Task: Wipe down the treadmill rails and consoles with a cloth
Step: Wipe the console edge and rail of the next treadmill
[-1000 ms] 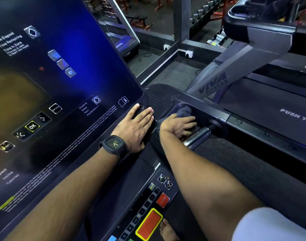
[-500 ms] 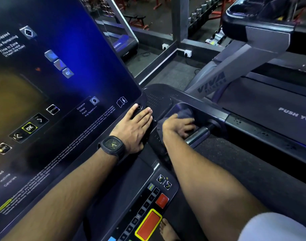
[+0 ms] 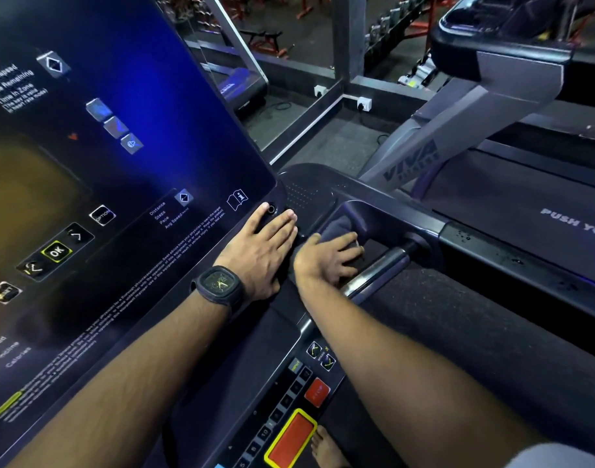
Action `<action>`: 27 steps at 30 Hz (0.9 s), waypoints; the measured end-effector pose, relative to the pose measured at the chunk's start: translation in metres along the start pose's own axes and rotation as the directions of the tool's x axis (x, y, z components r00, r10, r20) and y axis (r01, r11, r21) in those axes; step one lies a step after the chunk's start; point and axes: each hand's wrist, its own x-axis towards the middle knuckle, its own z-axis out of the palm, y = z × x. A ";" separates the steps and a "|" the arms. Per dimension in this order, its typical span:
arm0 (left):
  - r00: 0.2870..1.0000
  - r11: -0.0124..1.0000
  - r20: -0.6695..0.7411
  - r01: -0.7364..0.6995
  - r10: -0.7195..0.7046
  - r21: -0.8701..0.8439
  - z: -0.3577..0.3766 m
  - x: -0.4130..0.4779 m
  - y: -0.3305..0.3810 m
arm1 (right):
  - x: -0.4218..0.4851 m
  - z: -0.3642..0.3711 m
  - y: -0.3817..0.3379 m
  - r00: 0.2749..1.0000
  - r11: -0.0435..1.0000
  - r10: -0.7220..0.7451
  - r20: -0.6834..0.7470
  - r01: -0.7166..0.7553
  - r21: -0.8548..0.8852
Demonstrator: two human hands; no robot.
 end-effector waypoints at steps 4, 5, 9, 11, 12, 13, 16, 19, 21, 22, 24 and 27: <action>1.000 1.000 0.013 -0.006 0.006 0.010 0.000 0.001 -0.001 | 0.020 -0.007 -0.014 0.968 0.959 -0.249 -0.027 0.243 -0.149; 1.000 1.000 0.008 0.000 0.000 0.011 0.001 0.000 0.000 | 0.029 -0.012 -0.016 0.981 0.979 -0.188 -0.047 0.182 -0.096; 1.000 1.000 0.027 -0.006 0.005 0.010 0.001 0.000 -0.001 | 0.013 -0.006 -0.005 0.999 1.000 0.016 -0.045 -0.016 0.005; 1.000 1.000 0.029 -0.007 0.007 0.014 0.001 0.001 -0.001 | -0.002 0.001 -0.002 0.999 0.999 -0.022 0.026 0.023 -0.043; 1.000 1.000 0.031 -0.008 0.008 0.014 0.000 0.002 -0.002 | -0.002 0.002 -0.002 0.998 0.996 -0.046 0.045 0.049 -0.069; 0.999 1.000 0.033 -0.009 0.009 0.015 0.000 0.002 -0.001 | 0.002 0.002 -0.004 0.996 0.992 -0.081 0.038 0.084 -0.098; 0.999 1.000 0.032 -0.004 0.003 0.017 0.001 0.001 0.000 | 0.018 -0.007 -0.007 0.980 0.972 -0.200 -0.011 0.197 -0.126; 1.000 1.000 0.031 -0.004 0.004 0.012 0.000 0.001 0.000 | 0.021 -0.009 -0.007 1.000 0.998 0.010 -0.018 -0.009 0.059; 0.999 1.000 0.040 -0.005 0.005 -0.001 -0.002 0.000 0.000 | 0.008 -0.007 -0.004 0.991 0.984 0.128 0.028 -0.130 0.124; 0.999 1.000 0.036 -0.004 0.004 -0.004 -0.002 0.000 0.000 | 0.001 -0.005 -0.003 0.994 0.989 0.102 0.046 -0.106 0.099; 1.000 1.000 0.029 -0.002 0.003 -0.010 -0.002 0.000 -0.001 | -0.004 -0.001 -0.001 0.998 0.999 -0.039 0.041 0.040 -0.016; 0.999 1.000 0.043 -0.011 0.011 0.002 -0.003 0.001 -0.001 | 0.015 -0.006 -0.007 0.974 0.965 -0.225 -0.011 0.222 -0.141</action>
